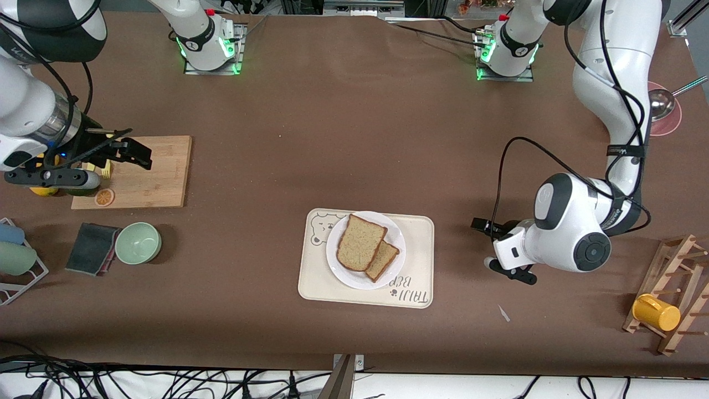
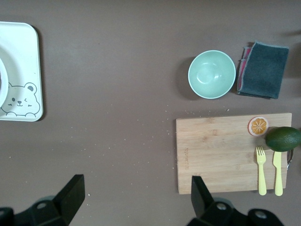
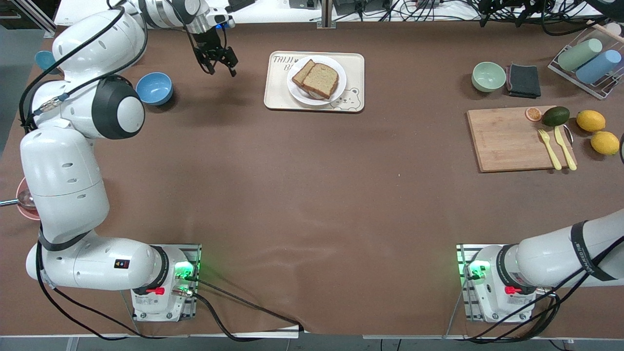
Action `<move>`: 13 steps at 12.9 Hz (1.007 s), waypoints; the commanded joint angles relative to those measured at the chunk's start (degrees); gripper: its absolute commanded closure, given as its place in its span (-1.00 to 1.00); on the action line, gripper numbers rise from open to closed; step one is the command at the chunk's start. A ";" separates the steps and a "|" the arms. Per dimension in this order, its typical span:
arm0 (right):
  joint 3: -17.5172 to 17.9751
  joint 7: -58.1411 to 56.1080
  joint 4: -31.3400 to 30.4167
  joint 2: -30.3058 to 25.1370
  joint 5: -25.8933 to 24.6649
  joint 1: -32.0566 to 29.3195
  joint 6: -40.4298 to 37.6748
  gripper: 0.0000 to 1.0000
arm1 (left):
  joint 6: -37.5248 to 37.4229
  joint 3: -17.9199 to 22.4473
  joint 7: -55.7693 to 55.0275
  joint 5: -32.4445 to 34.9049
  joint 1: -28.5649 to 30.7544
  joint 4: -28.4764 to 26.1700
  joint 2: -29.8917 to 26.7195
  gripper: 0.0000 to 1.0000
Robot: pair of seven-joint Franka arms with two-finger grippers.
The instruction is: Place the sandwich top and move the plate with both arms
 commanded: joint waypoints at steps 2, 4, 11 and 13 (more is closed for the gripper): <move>-0.44 -2.46 -0.26 -0.67 0.28 -0.33 0.03 -1.00 | -1.03 1.04 -3.66 3.97 0.40 -1.80 -9.49 -1.00; -0.71 -2.56 -0.26 -0.67 0.28 -0.24 0.20 -1.00 | -4.60 1.39 -6.66 3.97 0.49 -2.15 -15.47 -1.00; -0.27 -2.64 0.53 -0.75 0.11 -0.15 0.29 -1.00 | -14.12 -0.36 -8.69 8.62 -0.39 -6.09 -28.58 -1.00; -0.27 -2.82 0.80 -0.75 -0.07 -0.15 0.03 -1.00 | -11.77 -0.10 -7.90 8.81 0.49 -8.46 -30.86 -1.00</move>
